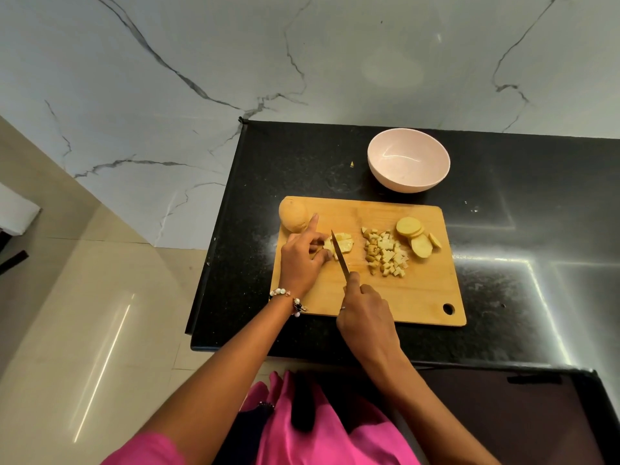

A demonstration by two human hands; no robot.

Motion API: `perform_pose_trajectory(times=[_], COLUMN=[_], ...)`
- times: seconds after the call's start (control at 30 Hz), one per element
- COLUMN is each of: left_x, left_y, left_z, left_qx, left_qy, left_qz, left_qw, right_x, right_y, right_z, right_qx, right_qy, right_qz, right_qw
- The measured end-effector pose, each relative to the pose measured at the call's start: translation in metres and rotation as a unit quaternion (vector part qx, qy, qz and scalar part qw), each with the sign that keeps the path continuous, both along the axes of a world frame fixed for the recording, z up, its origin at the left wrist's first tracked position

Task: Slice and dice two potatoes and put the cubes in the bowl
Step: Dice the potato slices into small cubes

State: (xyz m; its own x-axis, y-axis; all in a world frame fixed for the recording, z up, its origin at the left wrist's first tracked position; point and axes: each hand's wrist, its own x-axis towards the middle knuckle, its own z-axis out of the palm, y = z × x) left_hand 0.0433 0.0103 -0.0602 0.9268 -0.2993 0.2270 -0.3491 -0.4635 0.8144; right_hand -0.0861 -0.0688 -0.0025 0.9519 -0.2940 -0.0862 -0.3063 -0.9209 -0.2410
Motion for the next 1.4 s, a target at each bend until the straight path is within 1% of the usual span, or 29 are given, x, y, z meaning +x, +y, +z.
perform_pose_trajectory(times=[0.1, 0.17, 0.37, 0.5, 0.57, 0.63, 0.7, 0.73, 0.83, 0.93, 1.0, 1.1, 1.2, 1.3, 1.4], left_x=[-0.001, -0.002, -0.003, -0.003, -0.004, -0.005, -0.005, -0.005, -0.005, -0.002, -0.002, -0.002, -0.004, -0.004, -0.005], left_y=[0.001, 0.000, -0.004, -0.005, -0.005, -0.005, -0.005, -0.005, -0.003, -0.001, 0.001, 0.004, 0.005, 0.003, 0.002], left_z=[0.000, -0.001, -0.005, -0.005, -0.005, -0.004, -0.002, -0.001, 0.003, 0.003, 0.003, 0.002, 0.003, 0.005, 0.006], left_qx=[-0.008, -0.005, 0.020, 0.028, 0.028, 0.031, 0.034, 0.034, 0.023, 0.011, 0.002, -0.039, -0.072, -0.078, -0.075], left_qy=[-0.005, -0.025, -0.067, -0.061, -0.058, -0.047, -0.039, -0.037, -0.021, 0.001, 0.000, -0.031, -0.025, -0.035, -0.036], left_qz=[0.016, 0.033, 0.056, 0.074, 0.075, 0.079, 0.083, 0.083, 0.074, 0.049, 0.043, 0.069, 0.108, 0.122, 0.122], left_qw=[1.000, 0.999, 0.996, 0.995, 0.995, 0.995, 0.995, 0.995, 0.997, 0.999, 0.999, 0.996, 0.991, 0.989, 0.989], right_x=[0.014, 0.021, 0.028, 0.033, 0.026, 0.015, 0.001, -0.005, -0.010, -0.007, -0.003, -0.002, -0.002, 0.001, 0.011], right_y=[0.002, 0.003, 0.009, 0.016, 0.017, 0.016, 0.014, 0.012, 0.001, -0.005, -0.007, -0.004, 0.005, 0.012, 0.012], right_z=[-0.002, -0.005, -0.008, -0.006, -0.008, -0.014, -0.013, -0.010, -0.007, -0.004, -0.002, -0.002, -0.004, -0.006, -0.009], right_qx=[0.014, 0.022, -0.004, -0.026, -0.055, -0.063, -0.059, -0.051, 0.022, 0.044, 0.060, 0.057, 0.053, 0.049, 0.037], right_qy=[0.008, 0.017, 0.003, -0.017, -0.016, -0.017, 0.040, 0.054, 0.040, 0.009, -0.008, -0.009, 0.024, 0.059, 0.052], right_qz=[-0.002, -0.005, 0.000, 0.003, 0.013, 0.021, 0.030, 0.031, 0.020, 0.001, -0.004, 0.005, 0.022, 0.017, 0.000], right_qw=[1.000, 1.000, 1.000, 1.000, 0.998, 0.998, 0.997, 0.997, 0.999, 0.999, 0.998, 0.998, 0.998, 0.997, 0.998])
